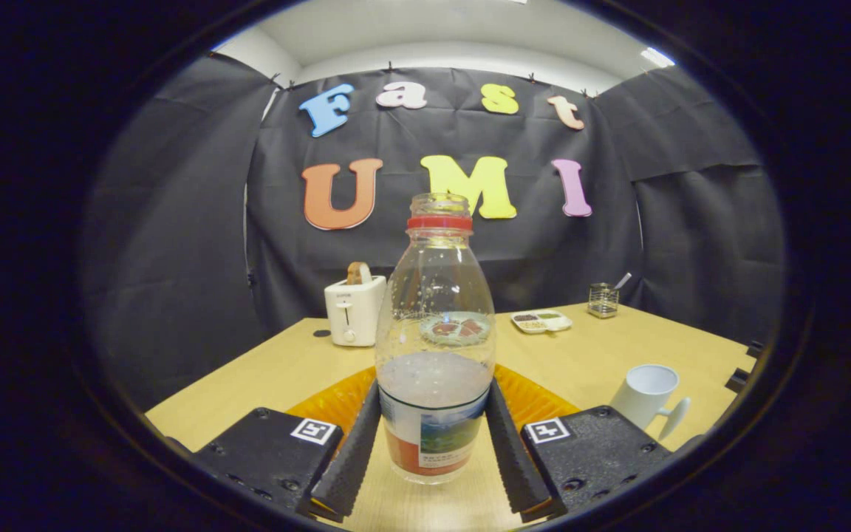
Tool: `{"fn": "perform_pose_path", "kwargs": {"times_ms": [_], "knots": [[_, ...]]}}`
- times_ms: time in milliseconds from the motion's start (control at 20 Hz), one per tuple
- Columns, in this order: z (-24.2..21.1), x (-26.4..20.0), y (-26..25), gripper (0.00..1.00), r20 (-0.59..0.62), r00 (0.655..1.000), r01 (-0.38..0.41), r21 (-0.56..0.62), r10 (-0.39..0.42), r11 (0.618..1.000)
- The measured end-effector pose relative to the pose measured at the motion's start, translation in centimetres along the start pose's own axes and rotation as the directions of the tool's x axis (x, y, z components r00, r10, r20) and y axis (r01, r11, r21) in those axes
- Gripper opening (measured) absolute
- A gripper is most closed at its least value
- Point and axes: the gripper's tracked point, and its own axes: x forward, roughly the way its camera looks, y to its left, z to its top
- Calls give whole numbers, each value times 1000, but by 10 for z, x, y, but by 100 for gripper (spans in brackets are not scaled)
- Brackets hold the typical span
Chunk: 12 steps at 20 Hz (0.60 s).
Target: Take the bottle from table, then pour the juice into the cup, finally place the bottle on the coaster
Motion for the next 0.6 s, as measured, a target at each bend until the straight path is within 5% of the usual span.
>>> {"fn": "perform_pose_path", "kwargs": {"times_ms": [600], "knots": [[22, -3, -28, 78, -43, 998, -34, 345, 51, 938]]}}
